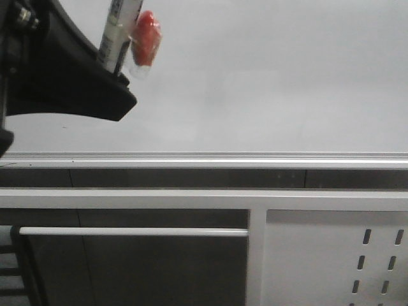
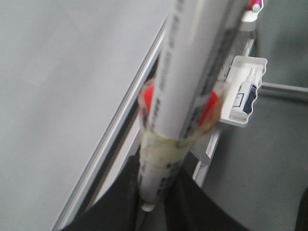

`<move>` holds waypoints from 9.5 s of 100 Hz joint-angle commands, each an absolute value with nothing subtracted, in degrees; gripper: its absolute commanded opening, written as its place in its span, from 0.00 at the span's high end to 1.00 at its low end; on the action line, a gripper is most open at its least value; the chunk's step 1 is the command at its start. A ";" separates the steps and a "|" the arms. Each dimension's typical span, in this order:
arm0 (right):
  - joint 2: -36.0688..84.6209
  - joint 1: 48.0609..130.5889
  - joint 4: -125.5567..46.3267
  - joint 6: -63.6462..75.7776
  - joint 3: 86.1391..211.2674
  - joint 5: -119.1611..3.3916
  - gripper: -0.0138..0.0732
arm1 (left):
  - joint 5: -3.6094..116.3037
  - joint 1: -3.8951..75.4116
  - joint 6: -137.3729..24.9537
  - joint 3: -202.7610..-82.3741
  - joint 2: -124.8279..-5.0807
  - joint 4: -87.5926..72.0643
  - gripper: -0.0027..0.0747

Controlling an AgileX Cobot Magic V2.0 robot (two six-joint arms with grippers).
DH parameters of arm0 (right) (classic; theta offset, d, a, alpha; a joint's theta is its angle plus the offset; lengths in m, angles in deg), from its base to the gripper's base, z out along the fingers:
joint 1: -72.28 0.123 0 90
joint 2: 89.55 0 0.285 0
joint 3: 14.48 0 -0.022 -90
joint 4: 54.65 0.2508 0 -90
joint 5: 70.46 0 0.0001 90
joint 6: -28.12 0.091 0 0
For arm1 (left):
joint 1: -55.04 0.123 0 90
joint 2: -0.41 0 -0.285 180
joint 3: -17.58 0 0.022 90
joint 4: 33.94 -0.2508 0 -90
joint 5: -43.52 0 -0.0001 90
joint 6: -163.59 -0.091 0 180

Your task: Write number 1 on whiteboard

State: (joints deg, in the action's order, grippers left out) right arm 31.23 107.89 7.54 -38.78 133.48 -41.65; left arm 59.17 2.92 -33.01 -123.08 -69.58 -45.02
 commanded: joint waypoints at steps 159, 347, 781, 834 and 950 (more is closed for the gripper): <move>19.27 120.37 17.40 -38.22 135.85 -62.58 0.71 | 55.18 2.47 -32.78 -125.23 -64.22 -44.36 0.99; 35.13 120.41 -33.79 -38.22 115.27 -93.70 0.90 | 53.07 30.38 -27.76 -104.44 -13.67 -29.16 0.99; 6.41 133.24 -11.38 -53.07 115.26 -133.86 0.93 | 51.30 30.38 -27.76 -102.52 -13.67 -29.39 0.99; 26.06 164.34 31.01 -66.85 129.26 -126.96 0.93 | 55.45 30.38 -27.76 -106.15 -13.80 -29.21 0.84; 20.40 164.24 35.31 -72.20 140.02 -98.80 0.93 | 97.07 23.95 -72.15 -130.20 -37.41 11.24 0.56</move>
